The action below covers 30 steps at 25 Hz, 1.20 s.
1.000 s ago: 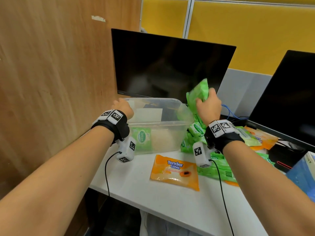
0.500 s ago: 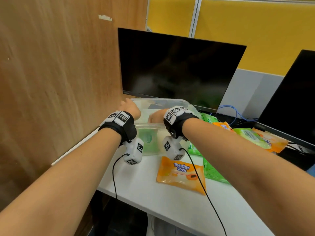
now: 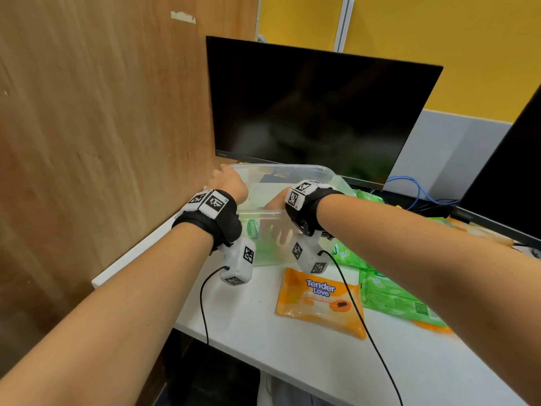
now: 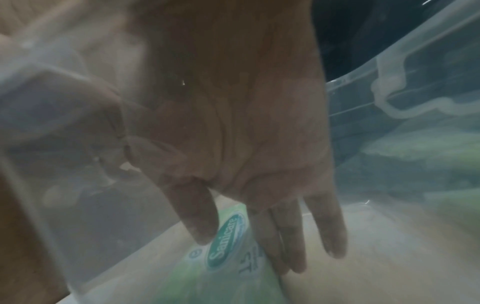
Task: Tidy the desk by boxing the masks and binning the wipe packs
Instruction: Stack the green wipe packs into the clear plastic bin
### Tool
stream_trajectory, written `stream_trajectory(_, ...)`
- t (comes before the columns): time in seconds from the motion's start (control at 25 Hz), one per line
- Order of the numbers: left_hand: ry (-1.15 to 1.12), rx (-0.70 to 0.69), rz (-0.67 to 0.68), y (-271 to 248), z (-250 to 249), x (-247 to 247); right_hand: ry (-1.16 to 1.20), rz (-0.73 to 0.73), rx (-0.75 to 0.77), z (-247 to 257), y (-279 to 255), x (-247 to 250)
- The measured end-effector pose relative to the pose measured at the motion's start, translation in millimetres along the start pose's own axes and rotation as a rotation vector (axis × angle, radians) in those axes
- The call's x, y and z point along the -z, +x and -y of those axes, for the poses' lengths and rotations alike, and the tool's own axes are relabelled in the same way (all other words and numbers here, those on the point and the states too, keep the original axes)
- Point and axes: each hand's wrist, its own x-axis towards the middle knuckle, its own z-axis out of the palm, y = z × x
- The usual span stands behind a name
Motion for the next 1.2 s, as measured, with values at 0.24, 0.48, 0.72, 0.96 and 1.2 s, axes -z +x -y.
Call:
stream_trajectory(0.24, -0.014, -0.006, -0.002, 0, 0, 0, 0.036, -0.079, 0.132, -5, 18, -10)
stream_trajectory(0.48, 0.033, -0.028, -0.012, 5, -1, -3, 0.487, -0.483, -0.196, -76, 9, 19)
stream_trajectory(0.72, 0.07, -0.03, -0.012, 8, -1, -5, 0.246, -0.112, -0.378, -149, 1, -54)
stream_trajectory(0.96, 0.106, -0.029, -0.022, 6, -3, -5, 0.207, -0.052, -0.455, -149, 1, -112)
stream_trajectory(1.2, 0.049, -0.088, -0.006, 6, 5, -2, 0.259, -0.29, -0.491, -165, -14, -89)
